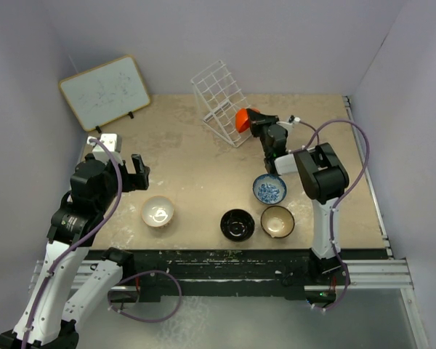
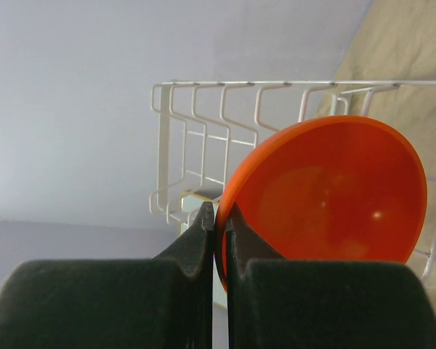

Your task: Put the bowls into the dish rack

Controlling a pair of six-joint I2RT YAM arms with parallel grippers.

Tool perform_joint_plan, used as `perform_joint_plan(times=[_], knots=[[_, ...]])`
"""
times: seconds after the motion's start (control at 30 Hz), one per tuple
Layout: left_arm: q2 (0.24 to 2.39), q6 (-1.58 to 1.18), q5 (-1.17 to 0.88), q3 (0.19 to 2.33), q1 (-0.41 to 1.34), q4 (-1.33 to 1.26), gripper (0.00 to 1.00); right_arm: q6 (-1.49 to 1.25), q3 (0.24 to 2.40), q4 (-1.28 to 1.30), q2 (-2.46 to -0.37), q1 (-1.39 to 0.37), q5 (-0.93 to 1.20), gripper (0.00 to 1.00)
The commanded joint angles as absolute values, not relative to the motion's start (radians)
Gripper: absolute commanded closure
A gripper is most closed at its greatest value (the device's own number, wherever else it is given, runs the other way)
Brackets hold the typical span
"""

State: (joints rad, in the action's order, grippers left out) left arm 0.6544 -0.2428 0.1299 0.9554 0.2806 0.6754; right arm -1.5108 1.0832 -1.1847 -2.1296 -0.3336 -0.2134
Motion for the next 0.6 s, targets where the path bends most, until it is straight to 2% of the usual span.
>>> perform_joint_plan(times=[0.0, 0.2, 0.37, 0.5, 0.57], knots=[[0.650, -0.232, 0.128, 0.956, 0.274, 0.651, 0.01, -1.473, 1.151, -1.373, -2.181, -0.338, -0.116, 1.00], [0.641, -0.233, 0.135, 0.951, 0.274, 0.655, 0.01, -1.490, 1.139, -1.385, -2.207, -0.335, -0.092, 1.00], [0.644, -0.233, 0.128, 0.948, 0.273, 0.651, 0.01, -1.503, 1.139, -1.351, -2.232, -0.330, -0.058, 0.87], [0.645, -0.233, 0.127, 0.948, 0.273, 0.650, 0.01, -1.532, 1.133, -1.399, -2.266, -0.328, -0.043, 0.87], [0.644, -0.233, 0.127, 0.948, 0.274, 0.651, 0.01, -1.548, 1.130, -1.423, -2.281, -0.327, -0.033, 0.83]])
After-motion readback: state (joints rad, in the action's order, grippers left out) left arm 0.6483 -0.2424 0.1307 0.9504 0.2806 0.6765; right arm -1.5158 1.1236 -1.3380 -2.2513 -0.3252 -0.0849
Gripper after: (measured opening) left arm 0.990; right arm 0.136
